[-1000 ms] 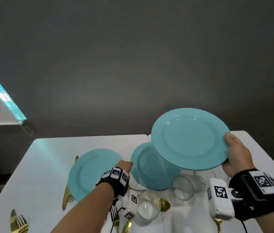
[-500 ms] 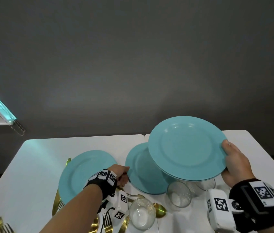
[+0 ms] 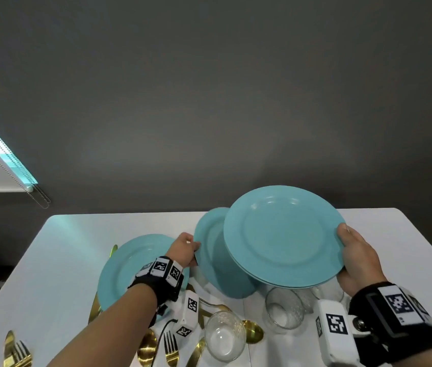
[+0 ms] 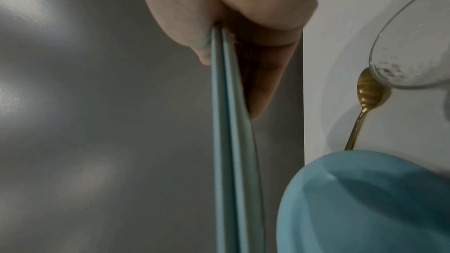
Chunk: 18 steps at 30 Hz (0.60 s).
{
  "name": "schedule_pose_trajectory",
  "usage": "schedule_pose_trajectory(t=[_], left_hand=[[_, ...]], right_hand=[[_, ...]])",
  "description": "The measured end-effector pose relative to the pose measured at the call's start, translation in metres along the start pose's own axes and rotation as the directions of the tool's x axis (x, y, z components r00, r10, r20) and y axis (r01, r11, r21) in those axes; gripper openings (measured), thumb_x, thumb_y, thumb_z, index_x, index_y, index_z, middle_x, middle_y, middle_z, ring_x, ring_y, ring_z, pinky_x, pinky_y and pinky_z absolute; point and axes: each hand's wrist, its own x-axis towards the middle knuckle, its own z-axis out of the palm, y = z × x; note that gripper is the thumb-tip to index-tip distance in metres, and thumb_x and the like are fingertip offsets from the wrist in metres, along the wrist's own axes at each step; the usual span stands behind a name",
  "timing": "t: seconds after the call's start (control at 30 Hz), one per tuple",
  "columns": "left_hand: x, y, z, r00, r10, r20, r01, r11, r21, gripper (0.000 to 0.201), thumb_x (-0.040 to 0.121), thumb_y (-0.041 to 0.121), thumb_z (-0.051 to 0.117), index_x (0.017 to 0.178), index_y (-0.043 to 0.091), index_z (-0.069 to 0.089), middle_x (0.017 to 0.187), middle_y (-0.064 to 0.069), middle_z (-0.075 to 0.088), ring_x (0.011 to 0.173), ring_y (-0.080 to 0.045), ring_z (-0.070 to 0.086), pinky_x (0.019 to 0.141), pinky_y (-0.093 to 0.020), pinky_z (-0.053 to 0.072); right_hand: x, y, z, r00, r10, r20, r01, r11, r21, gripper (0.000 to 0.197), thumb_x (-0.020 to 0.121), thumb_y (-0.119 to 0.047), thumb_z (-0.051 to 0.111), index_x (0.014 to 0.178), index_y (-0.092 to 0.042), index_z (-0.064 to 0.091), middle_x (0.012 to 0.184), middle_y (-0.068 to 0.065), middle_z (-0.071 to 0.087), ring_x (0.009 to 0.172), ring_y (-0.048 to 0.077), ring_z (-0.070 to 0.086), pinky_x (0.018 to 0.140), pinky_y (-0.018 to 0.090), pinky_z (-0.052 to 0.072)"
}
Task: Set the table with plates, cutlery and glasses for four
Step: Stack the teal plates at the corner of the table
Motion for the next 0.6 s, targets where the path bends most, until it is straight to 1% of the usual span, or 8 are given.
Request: schedule_pose_trajectory(t=[0.03, 0.07, 0.17, 0.23, 0.27, 0.3, 0.43, 0.6], left_hand=[[-0.003, 0.006, -0.006, 1.000, 0.027, -0.011, -0.027, 1.000, 0.000, 0.016, 0.095, 0.007, 0.046, 0.081, 0.013, 0.044, 0.085, -0.019, 0.058, 0.068, -0.028, 0.057, 0.067, -0.042, 0.055], [-0.009, 0.013, -0.012, 0.999, 0.049, -0.023, -0.050, 0.999, -0.020, 0.018, 0.096, 0.007, 0.045, 0.080, 0.015, 0.044, 0.083, -0.017, 0.059, 0.067, -0.027, 0.058, 0.068, -0.043, 0.055], [-0.028, 0.031, -0.029, 0.992, 0.115, -0.042, -0.120, 0.979, -0.162, 0.017, 0.097, 0.005, 0.042, 0.084, 0.014, 0.046, 0.076, -0.011, 0.061, 0.056, -0.018, 0.060, 0.046, -0.025, 0.054], [-0.045, 0.040, -0.038, 0.987, 0.159, -0.029, -0.162, 0.960, -0.229, 0.015, 0.098, 0.004, 0.040, 0.091, 0.015, 0.048, 0.076, -0.009, 0.063, 0.048, -0.012, 0.063, 0.044, -0.022, 0.054], [-0.052, 0.042, -0.042, 0.984, 0.176, -0.013, -0.174, 0.952, -0.251, 0.014, 0.098, 0.004, 0.040, 0.095, 0.015, 0.049, 0.078, -0.009, 0.063, 0.047, -0.010, 0.064, 0.046, -0.023, 0.055], [-0.059, 0.042, -0.045, 0.982, 0.187, 0.003, -0.179, 0.946, -0.269, 0.014, 0.098, 0.005, 0.040, 0.099, 0.014, 0.049, 0.080, -0.009, 0.064, 0.048, -0.009, 0.064, 0.048, -0.024, 0.056], [-0.081, 0.037, -0.059, 0.979, 0.194, 0.058, -0.159, 0.916, -0.368, 0.015, 0.099, 0.006, 0.039, 0.101, 0.014, 0.051, 0.086, -0.008, 0.066, 0.060, -0.013, 0.066, 0.055, -0.027, 0.058], [-0.092, 0.026, -0.075, 0.977, 0.188, 0.102, -0.119, 0.874, -0.471, 0.016, 0.099, 0.005, 0.038, 0.102, 0.013, 0.053, 0.083, -0.008, 0.070, 0.056, -0.014, 0.069, 0.053, -0.027, 0.058]], right_hand=[[-0.001, 0.000, 0.004, 1.000, 0.003, 0.006, -0.003, 1.000, 0.005, 0.032, 0.101, -0.025, 0.041, 0.128, -0.013, 0.053, 0.117, 0.005, 0.060, 0.097, 0.024, 0.057, 0.086, 0.038, 0.044], [-0.002, 0.000, 0.009, 1.000, 0.007, 0.013, -0.007, 1.000, 0.003, 0.032, 0.101, -0.025, 0.041, 0.128, -0.013, 0.053, 0.117, 0.005, 0.059, 0.097, 0.024, 0.057, 0.085, 0.037, 0.044], [-0.005, -0.001, 0.025, 0.998, 0.023, 0.051, -0.024, 1.000, 0.008, 0.031, 0.101, -0.027, 0.041, 0.128, -0.016, 0.053, 0.118, 0.005, 0.060, 0.095, 0.024, 0.058, 0.077, 0.034, 0.047], [-0.010, -0.003, 0.038, 0.996, 0.024, 0.082, -0.025, 1.000, 0.010, 0.030, 0.101, -0.028, 0.041, 0.127, -0.018, 0.053, 0.112, 0.004, 0.059, 0.083, 0.021, 0.058, 0.061, 0.028, 0.045], [-0.012, -0.004, 0.044, 0.995, 0.025, 0.094, -0.025, 1.000, -0.001, 0.030, 0.101, -0.028, 0.041, 0.126, -0.019, 0.054, 0.111, 0.004, 0.059, 0.079, 0.021, 0.058, 0.059, 0.027, 0.042], [-0.015, -0.003, 0.051, 0.995, 0.016, 0.102, -0.014, 1.000, -0.012, 0.030, 0.101, -0.028, 0.041, 0.126, -0.018, 0.054, 0.110, 0.005, 0.059, 0.082, 0.023, 0.058, 0.062, 0.027, 0.043], [-0.025, 0.003, 0.070, 0.996, -0.027, 0.088, 0.033, 0.997, -0.063, 0.030, 0.100, -0.028, 0.043, 0.127, -0.021, 0.053, 0.114, 0.003, 0.059, 0.100, 0.025, 0.056, 0.092, 0.043, 0.047], [-0.045, 0.020, 0.087, 0.998, -0.062, 0.030, 0.065, 0.991, -0.121, 0.031, 0.094, -0.039, 0.047, 0.123, -0.030, 0.056, 0.120, 0.000, 0.058, 0.106, 0.024, 0.054, 0.098, 0.042, 0.045]])
